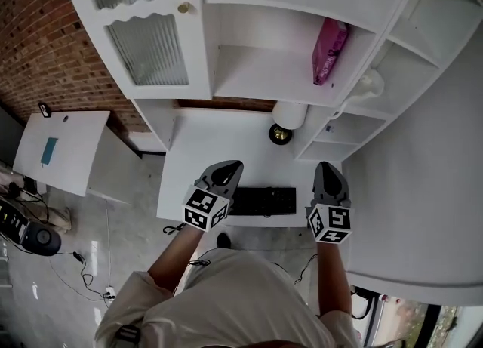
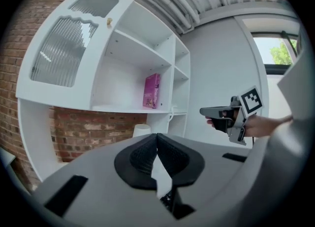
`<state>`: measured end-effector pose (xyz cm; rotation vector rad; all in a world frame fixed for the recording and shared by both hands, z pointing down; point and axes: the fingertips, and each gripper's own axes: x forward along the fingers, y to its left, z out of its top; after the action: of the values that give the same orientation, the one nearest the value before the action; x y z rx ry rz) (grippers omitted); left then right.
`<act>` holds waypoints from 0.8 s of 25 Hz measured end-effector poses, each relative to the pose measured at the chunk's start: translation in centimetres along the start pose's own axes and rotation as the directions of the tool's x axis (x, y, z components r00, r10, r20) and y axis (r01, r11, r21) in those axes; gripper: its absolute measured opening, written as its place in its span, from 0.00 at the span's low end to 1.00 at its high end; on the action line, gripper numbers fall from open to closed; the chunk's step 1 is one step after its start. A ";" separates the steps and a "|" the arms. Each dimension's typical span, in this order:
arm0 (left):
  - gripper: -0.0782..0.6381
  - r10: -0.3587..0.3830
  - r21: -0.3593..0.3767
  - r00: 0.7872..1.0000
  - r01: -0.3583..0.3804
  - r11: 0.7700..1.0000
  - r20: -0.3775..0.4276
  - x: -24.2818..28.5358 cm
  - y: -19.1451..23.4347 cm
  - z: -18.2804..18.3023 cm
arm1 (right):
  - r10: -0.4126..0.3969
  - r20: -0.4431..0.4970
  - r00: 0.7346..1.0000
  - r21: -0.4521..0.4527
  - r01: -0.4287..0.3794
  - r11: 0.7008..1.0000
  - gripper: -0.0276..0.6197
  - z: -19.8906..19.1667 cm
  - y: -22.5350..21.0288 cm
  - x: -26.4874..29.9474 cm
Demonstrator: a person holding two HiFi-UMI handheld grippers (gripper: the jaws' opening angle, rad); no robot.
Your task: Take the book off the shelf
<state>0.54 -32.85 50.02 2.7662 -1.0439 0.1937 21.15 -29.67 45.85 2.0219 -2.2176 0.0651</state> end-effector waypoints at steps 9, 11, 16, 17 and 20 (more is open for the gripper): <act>0.10 -0.091 0.008 0.996 0.091 0.996 -0.002 1.0 2.9 0.6 | -0.079 0.011 0.997 0.013 0.078 0.997 0.12 2.3 0.8 2.4; 0.10 -0.102 0.008 0.995 0.102 0.995 0.001 0.9 3.3 0.7 | -0.081 0.004 0.997 0.029 0.081 0.996 0.13 2.4 1.0 2.8; 0.10 -0.103 -0.001 0.995 0.103 0.995 0.007 1.0 4.3 0.8 | -0.089 -0.011 0.996 0.028 0.089 0.996 0.16 2.5 1.1 3.8; 0.10 -0.101 -0.004 0.995 0.101 0.995 0.007 1.0 4.4 0.8 | -0.091 -0.010 0.996 0.024 0.091 0.996 0.17 2.6 1.1 4.0; 0.10 -0.095 -0.013 0.995 0.095 0.995 0.009 1.3 4.6 0.7 | -0.093 -0.007 0.996 0.019 0.093 0.996 0.19 3.0 0.8 4.6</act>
<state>-1.48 -37.19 50.09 2.7987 -0.9087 0.1616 19.72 -34.48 43.55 2.1282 -2.1241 0.0830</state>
